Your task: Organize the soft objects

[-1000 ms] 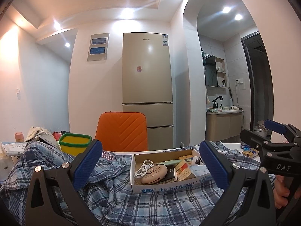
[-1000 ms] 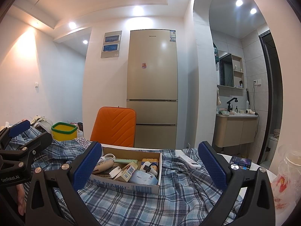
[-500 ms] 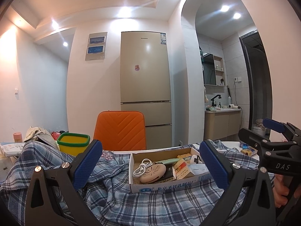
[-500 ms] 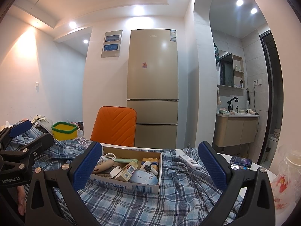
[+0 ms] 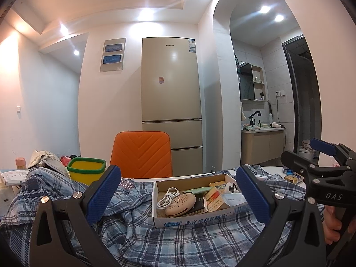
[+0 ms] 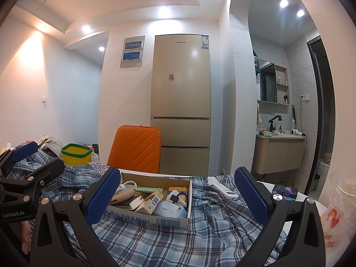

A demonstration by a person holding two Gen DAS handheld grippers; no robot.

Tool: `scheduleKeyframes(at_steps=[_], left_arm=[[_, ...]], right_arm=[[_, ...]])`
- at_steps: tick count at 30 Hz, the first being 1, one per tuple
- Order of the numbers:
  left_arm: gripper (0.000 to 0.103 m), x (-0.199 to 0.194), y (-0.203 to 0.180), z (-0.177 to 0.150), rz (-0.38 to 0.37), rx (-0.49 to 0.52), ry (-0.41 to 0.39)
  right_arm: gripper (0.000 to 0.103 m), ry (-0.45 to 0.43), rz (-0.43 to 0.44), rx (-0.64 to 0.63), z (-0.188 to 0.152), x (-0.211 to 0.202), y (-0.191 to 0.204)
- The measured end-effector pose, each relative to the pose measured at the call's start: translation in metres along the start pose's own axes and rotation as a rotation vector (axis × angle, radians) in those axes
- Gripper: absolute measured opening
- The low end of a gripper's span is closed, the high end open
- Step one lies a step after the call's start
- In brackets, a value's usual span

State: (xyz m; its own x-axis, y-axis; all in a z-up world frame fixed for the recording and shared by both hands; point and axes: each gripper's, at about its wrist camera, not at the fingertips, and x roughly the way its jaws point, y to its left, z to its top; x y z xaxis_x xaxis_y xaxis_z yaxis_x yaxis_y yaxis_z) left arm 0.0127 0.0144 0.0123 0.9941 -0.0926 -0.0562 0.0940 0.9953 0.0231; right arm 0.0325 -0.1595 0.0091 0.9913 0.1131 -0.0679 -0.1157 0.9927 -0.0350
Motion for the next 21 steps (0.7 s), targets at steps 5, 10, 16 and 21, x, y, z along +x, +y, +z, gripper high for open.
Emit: scheduleKeyframes(at_steps=[5, 10, 16, 21], left_arm=[[0.103, 0.0005, -0.0002, 0.0002, 0.001, 0.003, -0.001], [0.103, 0.0014, -0.0009, -0.0002, 0.002, 0.004, -0.001], [0.103, 0.0014, -0.0009, -0.0002, 0.002, 0.005, -0.001], [0.103, 0.0014, -0.0009, -0.0003, 0.002, 0.005, -0.001]], right_arm=[[0.103, 0.000, 0.000, 0.000, 0.0002, -0.0002, 0.0001], [0.103, 0.000, 0.000, -0.001, 0.0005, -0.0004, 0.0000], [0.103, -0.001, 0.000, -0.001, 0.0006, -0.0003, 0.0000], [0.103, 0.000, 0.001, -0.001, 0.0006, -0.0004, -0.0001]])
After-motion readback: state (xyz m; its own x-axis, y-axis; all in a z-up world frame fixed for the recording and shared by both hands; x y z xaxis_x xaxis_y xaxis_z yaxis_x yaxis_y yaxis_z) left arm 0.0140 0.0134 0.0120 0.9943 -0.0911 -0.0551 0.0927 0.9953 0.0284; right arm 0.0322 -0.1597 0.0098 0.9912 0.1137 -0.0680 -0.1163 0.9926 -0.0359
